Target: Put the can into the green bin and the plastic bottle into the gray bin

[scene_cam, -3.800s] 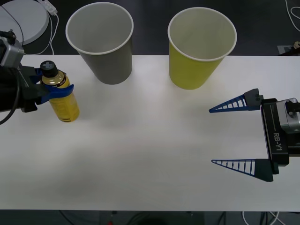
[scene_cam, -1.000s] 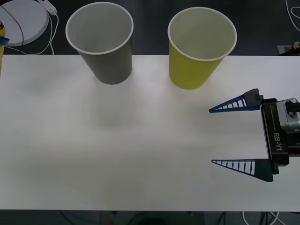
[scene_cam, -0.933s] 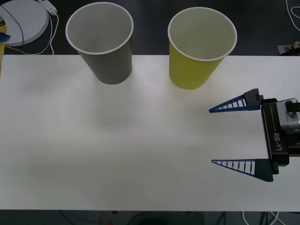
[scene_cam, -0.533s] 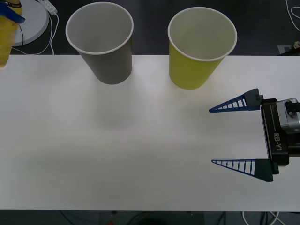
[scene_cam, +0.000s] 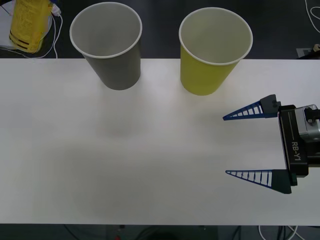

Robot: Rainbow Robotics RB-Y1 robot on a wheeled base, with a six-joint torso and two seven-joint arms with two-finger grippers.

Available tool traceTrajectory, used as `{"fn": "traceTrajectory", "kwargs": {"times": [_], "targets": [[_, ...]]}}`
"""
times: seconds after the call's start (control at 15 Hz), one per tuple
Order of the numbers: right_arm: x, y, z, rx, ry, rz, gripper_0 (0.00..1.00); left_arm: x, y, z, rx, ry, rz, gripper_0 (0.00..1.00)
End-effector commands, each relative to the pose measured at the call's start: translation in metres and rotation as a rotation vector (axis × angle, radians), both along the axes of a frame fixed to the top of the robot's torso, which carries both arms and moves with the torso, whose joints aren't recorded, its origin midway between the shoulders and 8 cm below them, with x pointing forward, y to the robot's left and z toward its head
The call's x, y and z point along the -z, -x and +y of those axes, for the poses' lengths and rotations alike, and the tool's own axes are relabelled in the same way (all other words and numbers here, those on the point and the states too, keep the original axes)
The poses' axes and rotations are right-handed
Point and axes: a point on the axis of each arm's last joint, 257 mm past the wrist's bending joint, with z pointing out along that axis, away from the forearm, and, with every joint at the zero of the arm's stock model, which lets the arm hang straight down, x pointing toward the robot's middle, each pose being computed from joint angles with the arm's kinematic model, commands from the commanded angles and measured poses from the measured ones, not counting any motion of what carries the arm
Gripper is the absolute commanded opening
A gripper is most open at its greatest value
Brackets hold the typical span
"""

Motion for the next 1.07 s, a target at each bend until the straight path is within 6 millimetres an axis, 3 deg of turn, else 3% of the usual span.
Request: {"fn": "traceTrajectory", "kwargs": {"times": [0.07, 0.67, 0.87, 1.07], "targets": [[0.000, 0.000, 0.000, 0.000, 0.000, 0.000, 1.00, -0.008, -0.010, -0.019, 0.003, 0.018, -0.006, 0.00], [0.000, 0.000, 0.000, 0.000, 0.000, 0.000, 1.00, -0.027, -0.040, -0.094, 0.018, 0.023, -0.036, 0.00], [0.000, 0.000, 0.000, 0.000, 0.000, 0.000, 1.00, -0.025, -0.051, -0.117, 0.014, 0.045, -0.042, 0.00], [0.000, 0.000, 0.000, 0.000, 0.000, 0.000, 1.00, -0.021, -0.055, -0.128, 0.019, 0.021, -0.047, 0.00]]}}
